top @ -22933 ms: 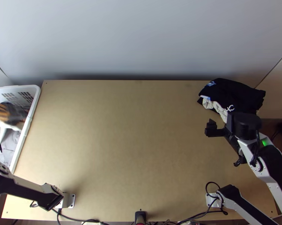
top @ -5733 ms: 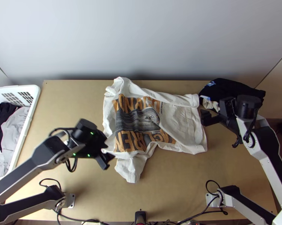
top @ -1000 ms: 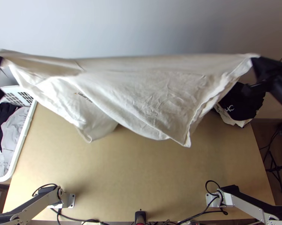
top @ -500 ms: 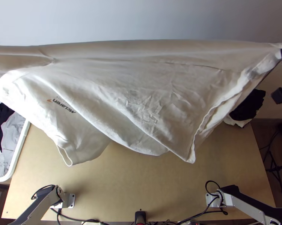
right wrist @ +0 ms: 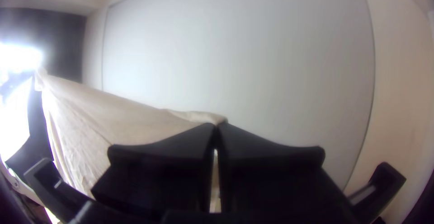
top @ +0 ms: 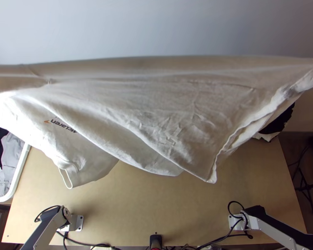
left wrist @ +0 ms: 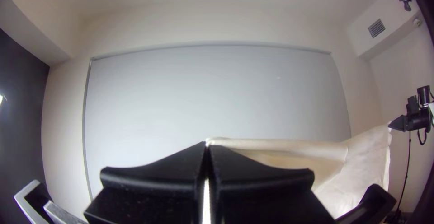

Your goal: Fold the t-shirt

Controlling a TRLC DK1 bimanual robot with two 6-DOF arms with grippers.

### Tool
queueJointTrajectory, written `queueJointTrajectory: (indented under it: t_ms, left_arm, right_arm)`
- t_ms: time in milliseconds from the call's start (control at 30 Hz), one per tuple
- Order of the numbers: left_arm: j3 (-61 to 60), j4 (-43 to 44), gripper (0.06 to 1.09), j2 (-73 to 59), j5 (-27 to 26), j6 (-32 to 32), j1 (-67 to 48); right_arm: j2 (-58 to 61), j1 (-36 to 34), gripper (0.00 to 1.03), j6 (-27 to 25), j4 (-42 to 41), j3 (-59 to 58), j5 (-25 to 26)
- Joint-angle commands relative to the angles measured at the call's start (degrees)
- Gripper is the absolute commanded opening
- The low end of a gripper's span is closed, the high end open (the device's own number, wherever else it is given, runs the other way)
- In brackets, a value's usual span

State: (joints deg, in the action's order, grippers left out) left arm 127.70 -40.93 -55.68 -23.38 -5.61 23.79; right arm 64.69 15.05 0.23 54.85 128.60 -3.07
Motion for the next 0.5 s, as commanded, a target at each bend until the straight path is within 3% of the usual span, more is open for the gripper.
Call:
queueJointTrajectory:
  t_ms: [0, 467]
  left_arm:
    - [-0.3, -0.6, 0.09, 2.4, 0.0, -0.2, -0.3]
    - [0.7, 4.5, 0.09, 6.6, 2.5, 2.3, -1.2]
  right_arm:
    - [-3.2, 1.3, 0.03, 0.1, 3.2, -1.2, -0.2]
    - [-6.9, 0.9, 0.03, 0.5, 1.0, -1.7, -0.2]
